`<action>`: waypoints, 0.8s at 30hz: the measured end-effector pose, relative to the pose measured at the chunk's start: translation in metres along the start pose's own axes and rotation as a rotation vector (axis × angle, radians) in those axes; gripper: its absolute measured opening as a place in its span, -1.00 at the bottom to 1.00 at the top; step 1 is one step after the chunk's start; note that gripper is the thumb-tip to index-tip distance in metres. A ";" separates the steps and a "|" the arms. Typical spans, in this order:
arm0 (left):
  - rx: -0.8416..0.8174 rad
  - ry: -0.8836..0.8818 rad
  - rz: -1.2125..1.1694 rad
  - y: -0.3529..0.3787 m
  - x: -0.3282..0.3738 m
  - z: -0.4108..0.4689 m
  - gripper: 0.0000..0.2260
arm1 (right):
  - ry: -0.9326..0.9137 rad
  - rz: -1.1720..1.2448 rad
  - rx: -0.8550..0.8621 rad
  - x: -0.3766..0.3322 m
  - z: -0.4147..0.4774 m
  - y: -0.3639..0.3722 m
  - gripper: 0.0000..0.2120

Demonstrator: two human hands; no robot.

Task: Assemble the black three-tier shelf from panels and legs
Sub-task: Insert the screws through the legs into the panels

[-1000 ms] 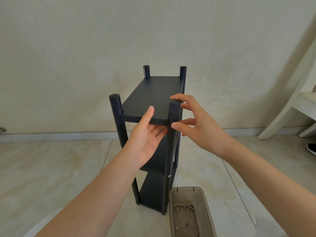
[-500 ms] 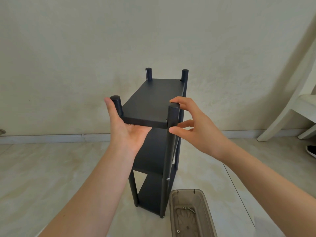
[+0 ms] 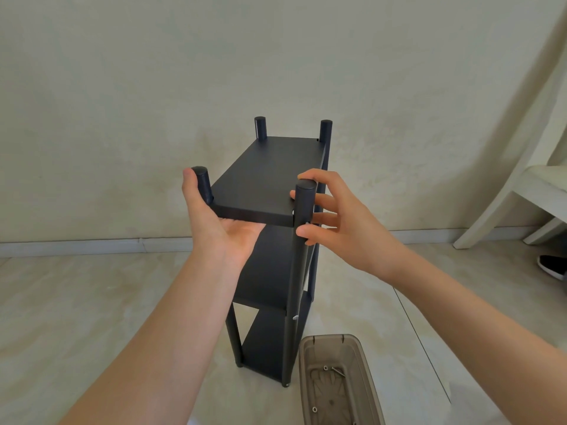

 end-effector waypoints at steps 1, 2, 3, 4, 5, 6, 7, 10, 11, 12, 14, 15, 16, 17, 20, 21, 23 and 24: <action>0.003 0.005 0.001 0.000 0.000 0.000 -0.46 | 0.000 0.003 0.001 0.000 0.000 0.000 -0.40; 0.006 0.010 0.002 0.000 0.000 0.000 -0.46 | 0.002 0.001 0.001 -0.001 0.000 0.000 -0.39; 0.007 0.014 0.003 0.000 0.000 0.000 -0.45 | 0.002 -0.005 0.001 -0.001 0.000 0.000 -0.39; 0.009 0.018 0.004 0.000 0.000 0.000 -0.45 | 0.003 -0.012 0.000 -0.002 -0.001 -0.001 -0.39; 0.010 0.023 0.005 0.000 0.000 0.001 -0.44 | 0.004 -0.017 0.000 -0.003 -0.001 -0.001 -0.39; 0.012 0.030 0.009 -0.001 0.000 0.001 -0.44 | 0.006 -0.020 -0.001 -0.003 -0.001 -0.001 -0.39; 0.016 0.038 0.013 -0.001 0.000 0.001 -0.44 | 0.006 -0.021 -0.002 -0.004 -0.001 -0.001 -0.39; 0.025 0.051 0.021 -0.002 0.000 0.002 -0.43 | 0.008 -0.024 -0.005 -0.006 -0.001 -0.001 -0.39; 0.021 0.053 0.023 -0.003 0.001 0.003 -0.42 | 0.007 -0.025 -0.003 -0.006 -0.001 -0.001 -0.39; 0.014 0.054 0.029 -0.003 0.000 0.002 -0.42 | 0.006 -0.026 0.000 -0.006 -0.001 -0.001 -0.39; -0.014 0.060 0.069 -0.003 -0.004 0.000 -0.43 | 0.002 -0.026 0.001 -0.005 -0.001 -0.001 -0.39; -0.032 0.060 0.105 -0.004 -0.009 -0.002 -0.44 | -0.001 -0.024 0.001 -0.005 0.000 -0.002 -0.39; -0.046 0.050 0.143 -0.005 -0.014 -0.003 -0.46 | -0.002 -0.022 0.000 -0.004 -0.001 -0.002 -0.39; -0.054 0.026 0.183 -0.007 -0.019 -0.005 -0.47 | -0.002 -0.018 0.000 -0.003 -0.001 -0.002 -0.40; -0.063 -0.091 0.347 -0.011 -0.033 -0.004 -0.65 | -0.019 -0.020 0.017 -0.002 -0.001 -0.001 -0.41; -0.048 -0.115 0.397 -0.012 -0.035 -0.003 -0.71 | -0.026 -0.041 0.021 -0.002 -0.002 -0.001 -0.40; -0.023 -0.127 0.422 -0.013 -0.036 0.000 -0.78 | -0.039 -0.076 0.034 -0.002 -0.001 -0.001 -0.39; -0.020 -0.127 0.412 -0.013 -0.036 0.002 -0.80 | -0.044 -0.084 0.037 -0.001 -0.001 -0.002 -0.39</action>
Point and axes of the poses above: each hand's wrist, its own z-axis towards the middle knuckle, its own y-axis out of the palm, x = y × z, the point moved 3 cm from there along z, towards the middle knuckle, and after that the axes turned 8 degrees about -y, right-handed, at the moved point
